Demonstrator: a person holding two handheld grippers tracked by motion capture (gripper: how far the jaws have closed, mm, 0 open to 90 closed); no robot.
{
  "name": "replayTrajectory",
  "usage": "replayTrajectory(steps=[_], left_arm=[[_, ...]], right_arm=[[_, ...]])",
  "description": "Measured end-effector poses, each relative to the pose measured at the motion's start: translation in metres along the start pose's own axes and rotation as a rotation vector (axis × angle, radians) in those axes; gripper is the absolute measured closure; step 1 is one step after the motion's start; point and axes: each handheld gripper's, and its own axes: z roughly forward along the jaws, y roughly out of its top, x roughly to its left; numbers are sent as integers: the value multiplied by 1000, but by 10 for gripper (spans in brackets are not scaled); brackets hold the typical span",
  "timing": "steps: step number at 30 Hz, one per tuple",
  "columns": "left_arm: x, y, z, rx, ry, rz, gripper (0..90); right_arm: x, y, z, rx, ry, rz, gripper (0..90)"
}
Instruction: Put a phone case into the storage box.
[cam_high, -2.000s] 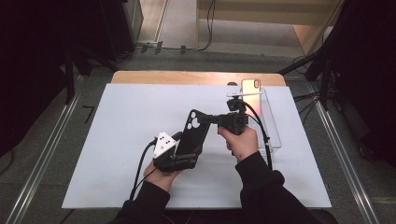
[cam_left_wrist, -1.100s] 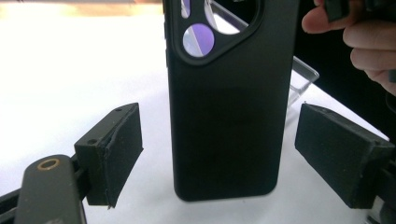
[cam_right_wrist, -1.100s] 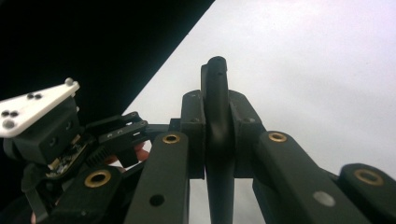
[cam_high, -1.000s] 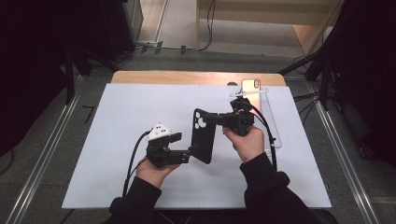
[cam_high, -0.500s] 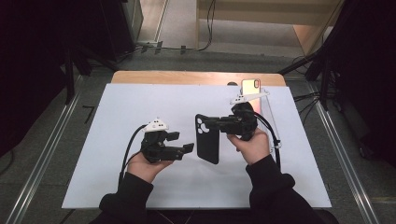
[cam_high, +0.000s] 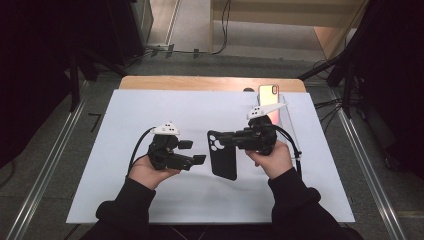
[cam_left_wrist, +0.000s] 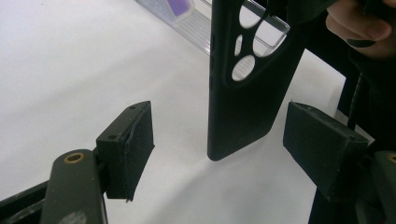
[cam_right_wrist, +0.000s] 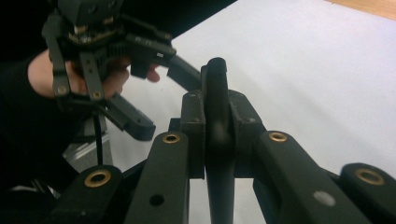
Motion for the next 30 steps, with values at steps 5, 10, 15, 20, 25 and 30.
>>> replayTrajectory(steps=[5, 10, 15, 20, 25, 30], left_arm=[[-1, 5, -1, 1, -4, 31, 248], [-1, 8, -2, 3, -35, 48, 247], [-3, 10, -1, 13, -62, 65, 249], [-4, 10, -1, 7, -94, 79, 290], [-4, 10, 1, 20, -115, 88, 326], [-5, 8, 1, 13, -136, 123, 438]], right_arm=[[-1, -3, 3, 23, 38, -25, 766], [-2, -4, 4, 26, 72, -22, 767], [-1, -4, 7, 42, 103, -38, 767], [2, -4, 11, 57, 145, -58, 767], [4, -4, 13, 66, 180, -64, 767], [5, -4, 16, 68, 211, -73, 767]])
